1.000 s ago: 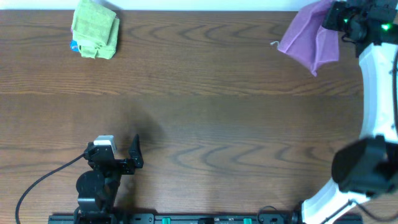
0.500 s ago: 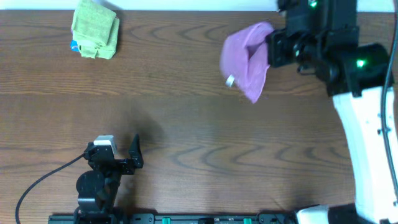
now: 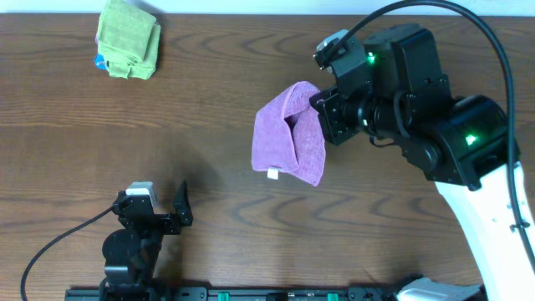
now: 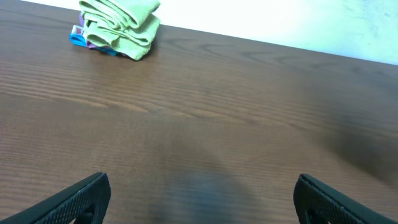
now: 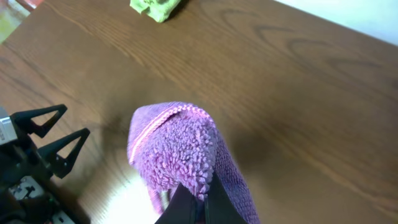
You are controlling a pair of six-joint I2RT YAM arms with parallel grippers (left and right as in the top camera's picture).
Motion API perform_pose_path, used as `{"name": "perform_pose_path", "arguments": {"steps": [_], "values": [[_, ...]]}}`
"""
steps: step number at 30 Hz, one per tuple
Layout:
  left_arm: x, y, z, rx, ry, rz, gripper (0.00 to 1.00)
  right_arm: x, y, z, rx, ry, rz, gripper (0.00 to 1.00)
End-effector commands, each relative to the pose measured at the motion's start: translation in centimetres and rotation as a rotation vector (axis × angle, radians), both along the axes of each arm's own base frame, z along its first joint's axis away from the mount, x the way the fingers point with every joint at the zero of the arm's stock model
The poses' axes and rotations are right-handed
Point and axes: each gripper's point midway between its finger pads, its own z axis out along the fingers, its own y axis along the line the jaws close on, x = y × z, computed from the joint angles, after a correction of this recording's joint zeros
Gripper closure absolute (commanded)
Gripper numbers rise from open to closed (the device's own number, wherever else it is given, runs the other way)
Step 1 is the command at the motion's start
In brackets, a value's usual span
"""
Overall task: Fold the cloth
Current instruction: 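Carry the hanging pink cloth toward the table center with the right gripper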
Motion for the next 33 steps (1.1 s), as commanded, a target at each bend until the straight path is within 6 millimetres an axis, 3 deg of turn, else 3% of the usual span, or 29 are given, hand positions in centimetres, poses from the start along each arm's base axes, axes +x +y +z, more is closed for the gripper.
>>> {"name": "perform_pose_path", "arguments": {"steps": [1,9,13,18,20,25,26,27,28,33], "values": [[0.0,0.1,-1.1,-0.007,0.024,0.008,0.05,-1.1,1.0,0.3,0.065,0.051,0.025,0.99],[0.0,0.1,-1.1,-0.007,0.024,0.008,0.05,-3.6,3.1,0.3,0.127,0.130,0.131,0.99],[0.0,0.1,-1.1,-0.007,0.024,0.008,0.05,-6.0,4.6,-0.7,0.074,0.160,0.196,0.99],[0.0,0.1,-1.1,-0.007,0.024,0.008,0.05,-6.9,5.2,-1.8,-0.009,0.152,0.210,0.99],[0.0,0.1,-1.1,-0.007,0.024,0.008,0.05,-5.4,4.4,-3.0,-0.082,0.139,0.150,0.99],[0.0,0.1,-1.1,-0.007,0.024,0.008,0.05,3.5,-1.3,-8.6,-0.399,0.086,-0.169,0.99],[0.0,0.1,-1.1,-0.007,0.024,0.008,0.05,5.8,-2.7,-9.9,-0.460,0.079,-0.240,0.91],[0.0,0.1,-1.1,-0.007,0.024,0.008,0.05,7.4,-3.7,-11.2,-0.495,0.089,-0.284,0.55],[0.0,0.1,-1.1,-0.007,0.024,0.008,0.05,8.7,-4.5,-12.8,-0.520,0.116,-0.312,0.03],[0.0,0.1,-1.1,-0.007,0.024,0.008,0.05,10.7,-6.5,-18.6,-0.572,0.269,-0.344,0.01]]}}
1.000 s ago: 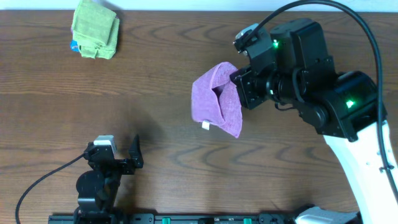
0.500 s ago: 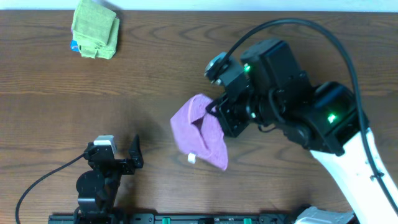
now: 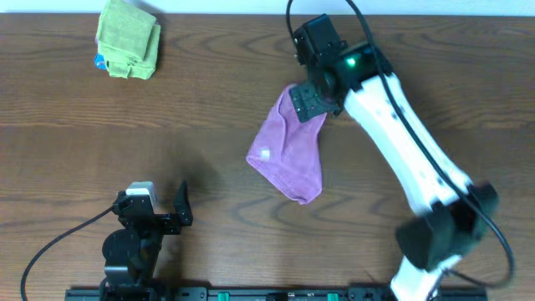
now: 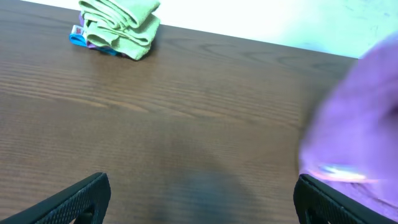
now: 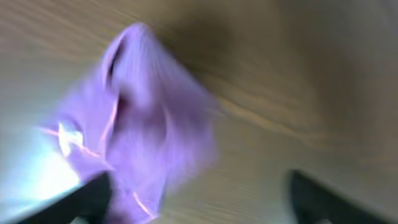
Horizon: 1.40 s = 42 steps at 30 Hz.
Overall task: Fold the cloth
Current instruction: 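Carry the hanging pink cloth toward the table center with the right gripper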
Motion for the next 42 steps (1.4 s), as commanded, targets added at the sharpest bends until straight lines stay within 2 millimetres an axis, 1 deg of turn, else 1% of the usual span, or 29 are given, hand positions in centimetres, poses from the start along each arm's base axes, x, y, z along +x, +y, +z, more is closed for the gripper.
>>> {"name": "perform_pose_path", "arguments": {"steps": [1,2,3,5,7,11,13,14,15,16,17,18,22,25,29,33,35,37,42], "values": [[0.0,0.1,-1.1,-0.007,0.024,0.008,0.05,0.6,-1.8,-1.5,-0.042,0.034,-0.047,0.01],[0.0,0.1,-1.1,-0.007,0.024,0.008,0.05,0.5,-1.6,-2.1,-0.022,0.061,-0.047,0.02],[0.0,0.1,-1.1,-0.007,0.024,0.008,0.05,0.3,-1.1,-2.3,0.012,0.082,-0.033,0.02],[0.0,0.1,-1.1,-0.007,0.024,0.008,0.05,-0.1,-0.3,-2.5,0.051,0.108,0.021,0.04],[0.0,0.1,-1.1,-0.007,0.024,0.008,0.05,-0.9,0.5,-2.7,0.076,0.147,0.080,0.05],[0.0,0.1,-1.1,-0.007,0.023,0.008,0.05,-3.2,2.2,-3.9,0.154,0.254,0.172,0.18],[0.0,0.1,-1.1,-0.007,0.024,0.008,0.05,-4.3,2.3,-5.1,0.167,0.305,0.184,0.28],[0.0,0.1,-1.1,-0.007,0.024,0.008,0.05,-4.8,2.1,-5.7,0.159,0.328,0.184,0.37],[0.0,0.1,-1.1,-0.007,0.024,0.008,0.05,-5.3,1.8,-6.4,0.151,0.349,0.180,0.48],[0.0,0.1,-1.1,-0.007,0.024,0.008,0.05,-5.8,1.6,-7.1,0.144,0.370,0.177,0.67],[0.0,0.1,-1.1,-0.007,0.024,0.008,0.05,-6.2,1.4,-7.7,0.138,0.388,0.174,0.89],[0.0,0.1,-1.1,-0.007,0.023,0.008,0.05,-6.8,1.1,-8.5,0.131,0.410,0.170,0.98],[0.0,0.1,-1.1,-0.007,0.024,0.008,0.05,-8.5,0.6,-11.0,0.125,0.468,0.165,0.98],[0.0,0.1,-1.1,-0.007,0.024,0.008,0.05,-9.1,0.8,-11.7,0.146,0.475,0.169,0.98],[0.0,0.1,-1.1,-0.007,0.024,0.008,0.05,-8.3,1.1,-12.0,0.166,0.414,0.183,0.98],[0.0,0.1,-1.1,-0.007,0.024,0.008,0.05,-6.1,2.1,-12.2,0.198,0.320,0.200,0.98],[0.0,0.1,-1.1,-0.007,0.024,0.008,0.05,-5.6,2.3,-12.5,0.201,0.294,0.211,0.98],[0.0,0.1,-1.1,-0.007,0.024,0.008,0.05,-5.5,2.1,-13.1,0.196,0.284,0.231,0.99],[0.0,0.1,-1.1,-0.007,0.024,0.008,0.05,-6.2,1.6,-15.2,0.184,0.292,0.227,0.98]]}}
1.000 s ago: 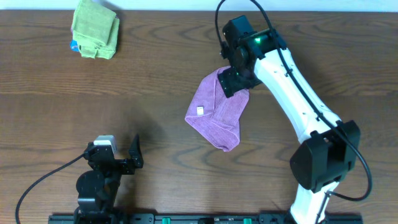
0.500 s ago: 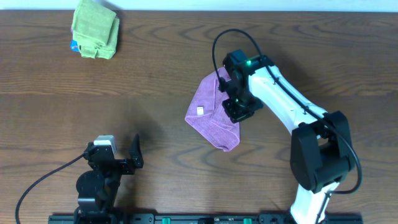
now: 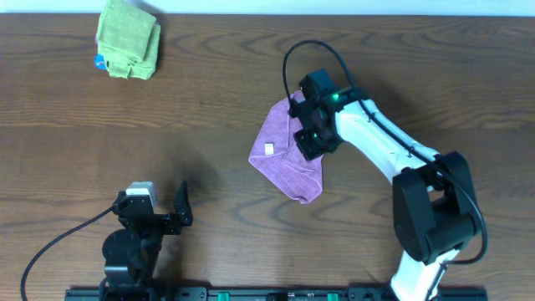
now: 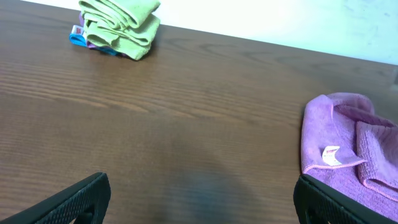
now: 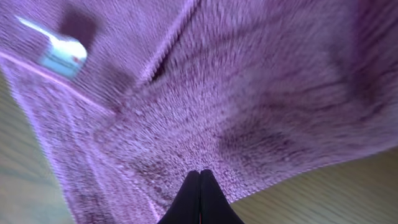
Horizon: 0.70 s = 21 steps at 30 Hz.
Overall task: Fold the cloth
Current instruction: 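Carry the hanging pink cloth toward the table center with the right gripper, then lower the pink cloth onto the table and drag it right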
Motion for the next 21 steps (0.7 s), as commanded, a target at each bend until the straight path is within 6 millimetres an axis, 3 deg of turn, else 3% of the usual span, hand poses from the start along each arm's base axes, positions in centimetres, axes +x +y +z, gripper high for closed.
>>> {"name": "perform_pose_path", "arguments": {"steps": [1,11,21], "values": [[0.0,0.1,-1.1,-0.007,0.024,0.008,0.05,-0.4,-0.4,-0.3,-0.004,-0.011,0.017,0.98],[0.0,0.1,-1.1,-0.007,0.024,0.008,0.05,-2.1,-2.2,-3.3,-0.047,0.023,-0.004,0.98],[0.0,0.1,-1.1,-0.007,0.024,0.008,0.05,-2.4,-8.9,-3.8,-0.202,0.075,-0.318,0.98]]}}
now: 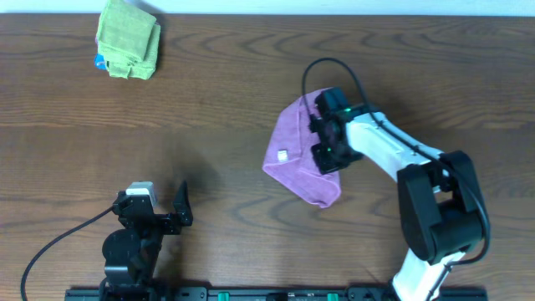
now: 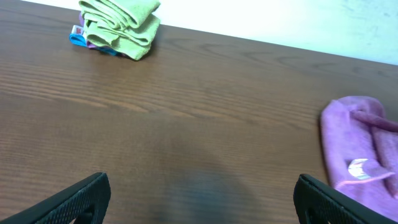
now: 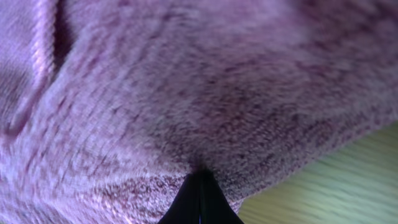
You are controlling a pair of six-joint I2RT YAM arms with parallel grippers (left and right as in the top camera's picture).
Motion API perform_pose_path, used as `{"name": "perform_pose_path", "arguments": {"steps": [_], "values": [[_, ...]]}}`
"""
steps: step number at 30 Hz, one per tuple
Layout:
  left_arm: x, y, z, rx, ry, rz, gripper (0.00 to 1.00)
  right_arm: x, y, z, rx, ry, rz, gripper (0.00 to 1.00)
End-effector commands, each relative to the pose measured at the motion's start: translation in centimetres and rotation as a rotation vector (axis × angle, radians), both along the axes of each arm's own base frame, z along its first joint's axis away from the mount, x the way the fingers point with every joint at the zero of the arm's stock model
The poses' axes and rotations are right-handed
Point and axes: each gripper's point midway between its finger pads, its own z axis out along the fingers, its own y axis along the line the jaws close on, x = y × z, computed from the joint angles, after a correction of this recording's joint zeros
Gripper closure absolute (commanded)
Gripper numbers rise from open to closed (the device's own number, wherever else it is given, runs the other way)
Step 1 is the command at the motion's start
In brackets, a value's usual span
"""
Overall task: Fold the cloth
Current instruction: 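Lower the pink cloth onto the table and drag it right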
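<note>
The purple cloth (image 1: 294,155) lies crumpled on the brown table right of centre, a white tag (image 1: 282,155) on its left part. It also shows at the right edge of the left wrist view as the cloth (image 2: 364,152). My right gripper (image 1: 328,155) sits on the cloth's right side, its fingers shut and pressed into the cloth (image 3: 186,93), which fills the right wrist view; the gripper (image 3: 199,177) pinches the fabric. My left gripper (image 1: 171,219) rests at the near left, open, its fingertips (image 2: 81,196) far apart over bare wood.
A folded green cloth (image 1: 128,38) on a small stack lies at the far left corner, seen too as the green cloth (image 2: 121,28). The brown table (image 1: 201,109) spreads between it and the purple cloth.
The purple cloth and my right gripper have shifted a little to the right and toward the near side. The left arm has not moved.
My right gripper held the purple cloth bunched and lifted above the table. Then the cloth hung lower and spread from the gripper near the far side. Then it lay on the table with the gripper shut on it, and now both sit slightly further right.
</note>
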Motion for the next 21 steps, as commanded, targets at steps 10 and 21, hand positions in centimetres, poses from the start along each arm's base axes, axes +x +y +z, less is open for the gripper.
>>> {"name": "perform_pose_path", "arguments": {"steps": [10,21], "values": [[0.0,0.1,-1.1,-0.007,0.024,0.008,0.05,-0.6,-1.9,0.5,0.037,0.057,-0.159,0.70],[0.0,0.1,-1.1,-0.007,0.024,0.008,0.05,-0.5,-1.7,1.3,0.046,0.029,-0.107,0.69]]}}
